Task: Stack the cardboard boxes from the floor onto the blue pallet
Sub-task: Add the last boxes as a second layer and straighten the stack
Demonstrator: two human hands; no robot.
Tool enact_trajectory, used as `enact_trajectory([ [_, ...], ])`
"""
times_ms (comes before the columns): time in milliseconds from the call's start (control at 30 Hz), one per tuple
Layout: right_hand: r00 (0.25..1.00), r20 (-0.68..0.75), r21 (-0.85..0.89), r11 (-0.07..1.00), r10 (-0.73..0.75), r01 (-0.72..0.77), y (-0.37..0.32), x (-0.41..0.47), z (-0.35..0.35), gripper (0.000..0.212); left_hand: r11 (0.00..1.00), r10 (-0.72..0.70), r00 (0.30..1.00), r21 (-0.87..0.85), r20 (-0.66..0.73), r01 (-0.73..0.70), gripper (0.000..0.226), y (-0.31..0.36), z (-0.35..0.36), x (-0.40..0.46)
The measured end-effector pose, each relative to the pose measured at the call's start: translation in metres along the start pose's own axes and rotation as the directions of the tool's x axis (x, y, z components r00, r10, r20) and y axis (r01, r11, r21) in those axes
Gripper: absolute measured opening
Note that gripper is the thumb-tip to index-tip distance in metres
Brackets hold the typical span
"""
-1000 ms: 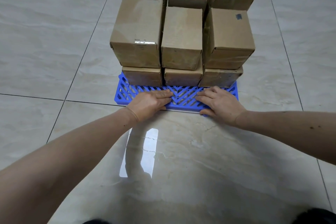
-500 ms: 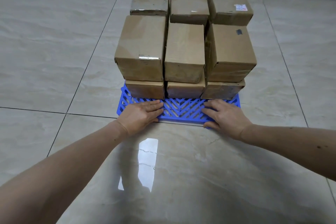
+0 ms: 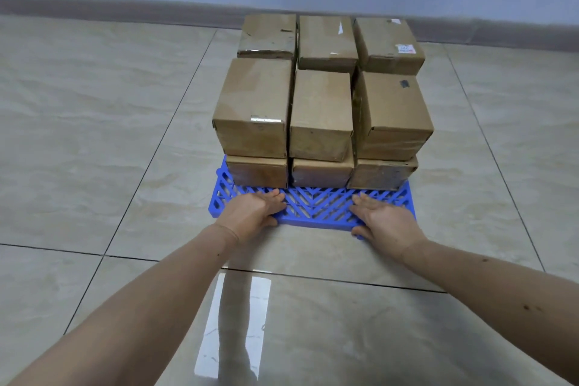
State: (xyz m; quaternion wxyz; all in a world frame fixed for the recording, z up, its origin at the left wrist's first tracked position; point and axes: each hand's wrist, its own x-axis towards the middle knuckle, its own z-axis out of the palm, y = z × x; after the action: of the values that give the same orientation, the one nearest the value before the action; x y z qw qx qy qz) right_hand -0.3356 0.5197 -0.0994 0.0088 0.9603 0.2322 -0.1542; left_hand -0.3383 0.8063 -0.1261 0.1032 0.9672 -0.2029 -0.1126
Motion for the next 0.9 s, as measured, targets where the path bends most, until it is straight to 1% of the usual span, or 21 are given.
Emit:
enact_trajectory([
  [133,0.998,0.005,0.014,0.998,0.066,-0.066,0.008,0.033,-0.01,0.055,0.998,-0.047,0.998,-0.049,0.035,0.049,0.051,-0.013,-0.013,0.034],
  [267,0.993,0.025,0.031,0.993,0.117,-0.118,0.019,0.066,-0.023,0.057,1.0,-0.017,0.999,-0.025,0.03,0.018,0.052,-0.027,-0.022,0.065],
  [400,0.985,0.07,0.029,0.987,0.157,-0.16,0.028,0.095,-0.032,0.054,0.999,0.031,0.99,0.022,0.135,-0.034,0.057,-0.043,-0.033,0.094],
  [500,0.978,0.119,-0.033,0.985,0.17,-0.167,0.035,0.118,-0.039,0.055,0.99,0.084,0.967,0.094,0.24,-0.109,0.062,-0.055,-0.04,0.119],
  [633,0.97,0.155,-0.053,0.982,0.187,-0.181,0.043,0.141,-0.05,0.057,0.963,0.098,0.934,0.203,0.344,-0.176,0.063,-0.061,-0.05,0.15],
  [733,0.961,0.171,-0.062,0.976,0.218,-0.21,0.044,0.152,-0.058,0.059,0.95,0.112,0.934,0.237,0.34,-0.201,0.063,-0.064,-0.057,0.164],
  [900,0.955,0.137,-0.046,0.964,0.264,-0.26,0.048,0.169,-0.067,0.055,0.94,0.118,0.927,0.261,0.355,-0.22,0.063,-0.071,-0.062,0.185],
])
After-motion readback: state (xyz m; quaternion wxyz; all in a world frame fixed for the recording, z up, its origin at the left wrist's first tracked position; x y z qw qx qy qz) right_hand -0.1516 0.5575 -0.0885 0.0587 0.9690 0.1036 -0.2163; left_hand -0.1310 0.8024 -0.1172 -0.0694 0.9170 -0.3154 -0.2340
